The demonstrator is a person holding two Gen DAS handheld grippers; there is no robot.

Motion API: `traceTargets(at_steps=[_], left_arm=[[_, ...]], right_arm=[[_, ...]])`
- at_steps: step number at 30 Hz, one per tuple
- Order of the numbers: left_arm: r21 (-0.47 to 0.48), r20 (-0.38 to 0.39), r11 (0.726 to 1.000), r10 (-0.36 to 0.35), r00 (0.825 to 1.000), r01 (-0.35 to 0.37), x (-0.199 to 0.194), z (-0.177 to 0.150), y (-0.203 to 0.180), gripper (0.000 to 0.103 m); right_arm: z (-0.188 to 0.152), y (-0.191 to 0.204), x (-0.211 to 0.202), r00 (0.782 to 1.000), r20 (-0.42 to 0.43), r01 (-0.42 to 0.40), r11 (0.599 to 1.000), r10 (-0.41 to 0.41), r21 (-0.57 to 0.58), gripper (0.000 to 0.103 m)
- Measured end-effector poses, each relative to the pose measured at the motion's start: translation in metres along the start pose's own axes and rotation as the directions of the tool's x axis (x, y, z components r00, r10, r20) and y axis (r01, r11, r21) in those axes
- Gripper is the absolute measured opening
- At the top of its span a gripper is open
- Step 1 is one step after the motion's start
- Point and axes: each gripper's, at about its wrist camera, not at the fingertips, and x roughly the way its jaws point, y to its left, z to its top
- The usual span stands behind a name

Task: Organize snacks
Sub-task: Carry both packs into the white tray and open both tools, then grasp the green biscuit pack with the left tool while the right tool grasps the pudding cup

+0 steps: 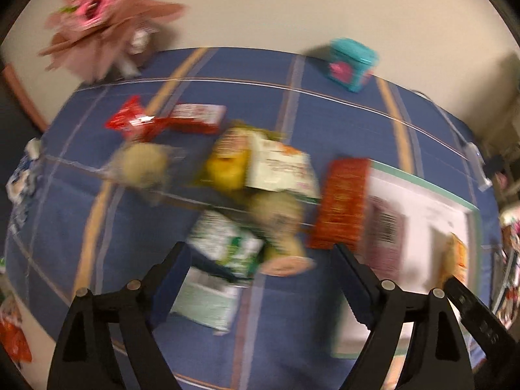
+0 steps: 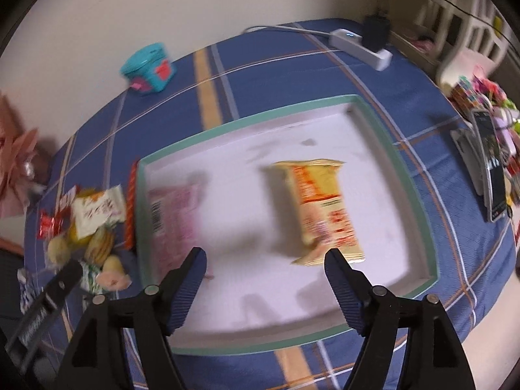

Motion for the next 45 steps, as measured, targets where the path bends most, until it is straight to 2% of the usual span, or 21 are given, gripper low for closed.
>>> traceTargets(at_steps=[4,8,14,16,26,31,33,36,42,45], left_arm=[[-0.072,0.003,0.996,0.055,0.998,-0.054,0.0,0.006,0.042,0.09],[-0.137,0.0,0.988,0.067,0.998,-0.066,-0.001,0.006,0.073,0.092],[-0.167,-0.017,0.984,0.066,0.998,-0.067,0.003,0.006,0.095,0.094],[-0.172,-0.031,0.983,0.063,0.998,-0.067,0.008,0.006,0.099,0.098],[-0.155,-0.153,0.988,-0.002,0.988,-0.022,0.043,-0.007,0.094,0.098],[-0.153,-0.216,0.988,-0.049,0.975,0.016,0.062,-0.014,0.083,0.098],[-0.138,-0.238,0.99,-0.045,0.97,0.012,0.068,-0.018,0.078,0.098],[-0.124,-0.259,0.992,-0.039,0.965,0.007,0.075,-0.02,0.072,0.098],[-0.194,-0.282,0.98,-0.087,0.955,0.032,0.084,-0.024,0.076,0.098],[-0.193,-0.291,0.98,-0.103,0.951,0.047,0.084,-0.028,0.075,0.098]], right_arm=[[-0.011,0.025,-0.001,0.999,-0.01,-0.032,0.998,0.032,-0.062,0.078],[-0.021,0.047,-0.002,0.998,-0.019,-0.057,0.992,0.055,-0.109,0.078],[-0.034,0.075,0.002,0.997,-0.033,-0.077,0.984,0.073,-0.16,0.079],[-0.037,0.083,0.006,0.996,-0.045,-0.083,0.981,0.076,-0.173,0.083],[-0.053,0.117,0.033,0.993,-0.112,-0.075,0.965,0.048,-0.252,0.084],[-0.056,0.122,0.04,0.992,-0.123,-0.057,0.961,0.024,-0.272,0.084],[-0.056,0.12,0.041,0.993,-0.12,-0.048,0.963,0.017,-0.267,0.084],[-0.053,0.118,0.042,0.993,-0.119,-0.035,0.966,0.005,-0.255,0.084],[-0.05,0.111,0.041,0.993,-0.119,-0.034,0.972,0.007,-0.233,0.084],[-0.049,0.111,0.04,0.993,-0.116,-0.036,0.973,0.01,-0.226,0.084]])
